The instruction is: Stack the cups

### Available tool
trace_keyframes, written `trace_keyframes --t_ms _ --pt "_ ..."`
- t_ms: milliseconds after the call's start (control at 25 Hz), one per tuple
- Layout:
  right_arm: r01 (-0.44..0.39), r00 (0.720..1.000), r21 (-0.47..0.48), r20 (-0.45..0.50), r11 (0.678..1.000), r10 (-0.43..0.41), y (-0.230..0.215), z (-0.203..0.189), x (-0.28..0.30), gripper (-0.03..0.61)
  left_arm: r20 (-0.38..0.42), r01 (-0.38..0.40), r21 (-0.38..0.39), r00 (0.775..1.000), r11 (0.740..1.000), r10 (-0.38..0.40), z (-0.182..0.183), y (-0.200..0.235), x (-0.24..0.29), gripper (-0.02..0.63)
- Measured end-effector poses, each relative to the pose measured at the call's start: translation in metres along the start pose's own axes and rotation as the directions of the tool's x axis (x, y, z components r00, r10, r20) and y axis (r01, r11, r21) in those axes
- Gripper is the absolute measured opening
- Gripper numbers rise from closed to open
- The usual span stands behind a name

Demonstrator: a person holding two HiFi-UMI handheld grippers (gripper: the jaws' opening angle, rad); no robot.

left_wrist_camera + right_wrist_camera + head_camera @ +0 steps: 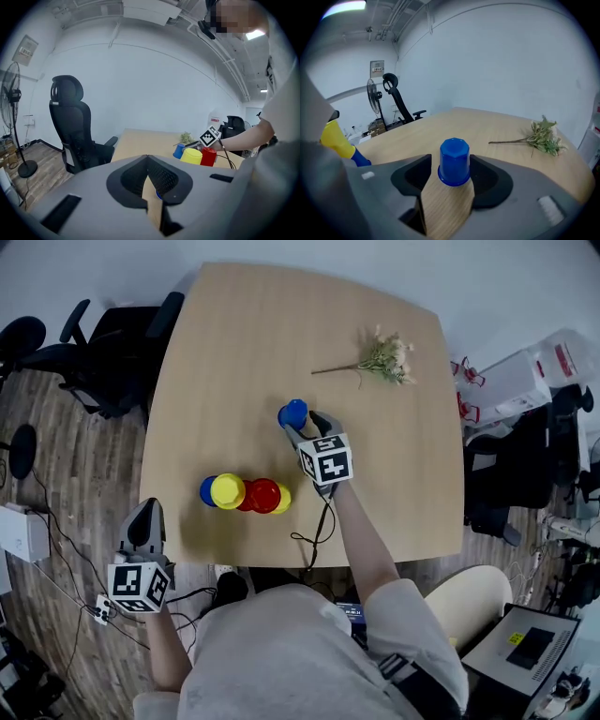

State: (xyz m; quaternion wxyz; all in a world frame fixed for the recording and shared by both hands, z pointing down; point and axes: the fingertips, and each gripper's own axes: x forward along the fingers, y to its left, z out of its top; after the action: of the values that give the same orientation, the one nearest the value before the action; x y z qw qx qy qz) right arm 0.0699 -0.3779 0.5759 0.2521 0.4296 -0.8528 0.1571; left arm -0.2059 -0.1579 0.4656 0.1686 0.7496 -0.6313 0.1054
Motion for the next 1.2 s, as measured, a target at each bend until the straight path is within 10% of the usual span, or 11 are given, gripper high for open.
trace_keyframes --t_ms 320,1200 --pt "0.054 0.998 0.028 0.024 0.998 -0.054 -0.005 0.005 -0.005 0.198 -0.003 -0.018 -0.004 1.0 1.0 0.018 0.001 0.011 0.001 0.008" --pt "-0.001 0.98 0.097 0.199 0.995 -0.018 0.126 0.058 -0.203 0.198 0.015 0.297 0.081 0.954 0.952 -0.299 0.011 -0.044 0.016 0.008"
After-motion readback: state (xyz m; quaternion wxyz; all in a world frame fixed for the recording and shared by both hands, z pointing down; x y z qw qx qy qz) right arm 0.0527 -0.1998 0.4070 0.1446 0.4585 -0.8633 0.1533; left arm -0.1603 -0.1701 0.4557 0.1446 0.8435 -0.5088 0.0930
